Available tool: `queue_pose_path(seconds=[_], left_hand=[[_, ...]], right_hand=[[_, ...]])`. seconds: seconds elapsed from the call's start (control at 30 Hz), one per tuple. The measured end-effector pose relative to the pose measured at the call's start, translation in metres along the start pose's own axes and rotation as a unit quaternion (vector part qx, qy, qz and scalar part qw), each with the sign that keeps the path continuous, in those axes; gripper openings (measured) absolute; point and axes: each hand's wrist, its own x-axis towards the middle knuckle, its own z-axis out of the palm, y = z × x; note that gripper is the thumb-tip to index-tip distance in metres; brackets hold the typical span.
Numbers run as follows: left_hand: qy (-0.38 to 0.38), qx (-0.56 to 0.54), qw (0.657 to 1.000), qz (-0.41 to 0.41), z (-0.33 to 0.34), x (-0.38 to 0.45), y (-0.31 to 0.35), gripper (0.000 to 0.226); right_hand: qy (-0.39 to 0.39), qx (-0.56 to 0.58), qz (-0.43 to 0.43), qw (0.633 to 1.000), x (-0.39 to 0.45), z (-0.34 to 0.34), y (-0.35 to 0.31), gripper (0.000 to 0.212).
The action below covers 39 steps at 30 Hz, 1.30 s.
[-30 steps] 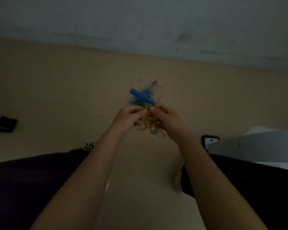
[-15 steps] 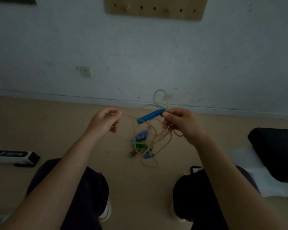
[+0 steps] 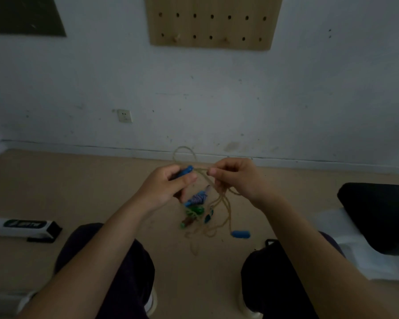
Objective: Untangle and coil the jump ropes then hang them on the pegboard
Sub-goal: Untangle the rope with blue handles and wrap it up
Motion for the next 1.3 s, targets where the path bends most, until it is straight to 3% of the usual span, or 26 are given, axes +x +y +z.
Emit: queue_pose_path(seconds=[0.1,0.23,0.3,0.43,0.5,0.7,0.77,0.93,1.13,1.3], left_hand=[[-0.005,-0.015,1.0,-0.019,-0.006,0.005,-0.008,0.018],[0.049,0.012,0.998,-0.023,-0.009,0.026,-0.026,0.022],[0.045,0.012,0.998,-0.033,-0.009,0.039,-0.036,0.019],[-0.034,0.051,0.998,-0.036,-0.007,0.059,-0.059,0.014],[-0.019,0.02,0.999,-0.042,-0.005,0.064,-0.073,0.012],[0.049,-0.036,0.996,-0.062,-0.003,0.072,-0.095,0.037],[0.06,-0.048,0.995,-0.069,-0.007,0.076,-0.098,0.031],[-0.032,0.04,0.994,-0.093,-0.009,0.074,-0.1,0.012],[-0.172,-0.042,0.979,-0.105,0.01,0.061,-0.091,0.042],[-0.114,0.004,0.987,-0.113,0.009,0.063,-0.094,0.036]], right_hand=[[0.029,-0.025,0.011,0.999,0.006,-0.01,0.013,0.009],[0.086,-0.081,0.019,0.993,0.019,-0.022,0.033,0.006],[0.061,-0.111,0.024,0.992,0.025,-0.024,0.04,0.01],[0.038,-0.109,0.049,0.992,0.037,-0.025,0.056,0.019],[0.046,-0.081,0.055,0.994,0.039,-0.027,0.066,0.021],[-0.014,-0.123,0.089,0.988,0.043,-0.028,0.087,0.006],[-0.006,-0.121,0.091,0.989,0.045,-0.032,0.09,0.008],[0.006,-0.075,0.069,0.995,0.044,-0.028,0.086,0.007],[-0.063,-0.059,0.071,0.994,0.04,-0.002,0.08,0.007],[-0.089,-0.09,0.088,0.988,0.037,-0.001,0.077,0.009]])
